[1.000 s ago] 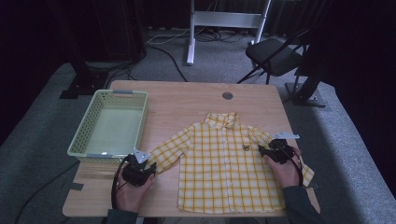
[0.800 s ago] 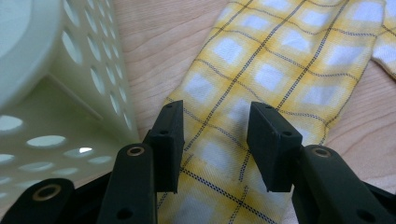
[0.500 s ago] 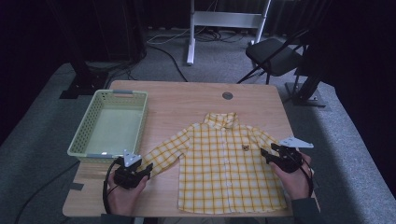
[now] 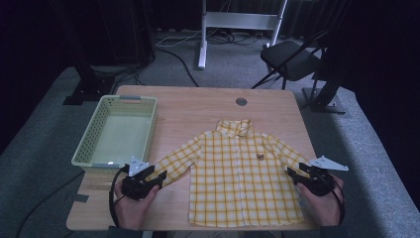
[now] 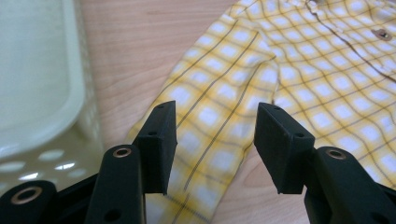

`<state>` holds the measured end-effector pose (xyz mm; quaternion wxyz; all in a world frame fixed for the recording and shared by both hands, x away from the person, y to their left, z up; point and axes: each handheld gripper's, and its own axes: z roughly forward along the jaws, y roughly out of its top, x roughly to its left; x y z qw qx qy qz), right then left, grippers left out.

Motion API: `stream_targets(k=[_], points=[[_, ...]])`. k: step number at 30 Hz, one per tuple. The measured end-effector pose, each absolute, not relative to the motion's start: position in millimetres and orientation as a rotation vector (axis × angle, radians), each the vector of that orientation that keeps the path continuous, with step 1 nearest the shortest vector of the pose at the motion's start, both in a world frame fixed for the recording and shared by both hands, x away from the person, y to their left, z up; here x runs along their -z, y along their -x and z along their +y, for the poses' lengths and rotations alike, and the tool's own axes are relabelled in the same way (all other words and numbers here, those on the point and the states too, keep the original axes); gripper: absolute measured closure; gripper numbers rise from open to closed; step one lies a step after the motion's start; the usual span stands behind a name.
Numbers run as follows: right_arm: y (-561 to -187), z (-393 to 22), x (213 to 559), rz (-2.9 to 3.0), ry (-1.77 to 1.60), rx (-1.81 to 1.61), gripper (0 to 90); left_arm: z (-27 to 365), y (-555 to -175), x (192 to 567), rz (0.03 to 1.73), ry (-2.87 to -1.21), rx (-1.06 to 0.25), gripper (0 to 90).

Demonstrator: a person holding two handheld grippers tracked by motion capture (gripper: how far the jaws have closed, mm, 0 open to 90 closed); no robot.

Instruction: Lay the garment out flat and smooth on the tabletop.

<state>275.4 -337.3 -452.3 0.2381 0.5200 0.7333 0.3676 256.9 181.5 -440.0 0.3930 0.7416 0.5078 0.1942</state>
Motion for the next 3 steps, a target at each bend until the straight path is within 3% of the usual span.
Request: stream_targets(k=[3], points=[[-273.8,-343.5,452.6,1.992,-1.441,-1.010,45.6,177.5,-259.4,437.9,1.271,-1.885,-0.481,49.2]])
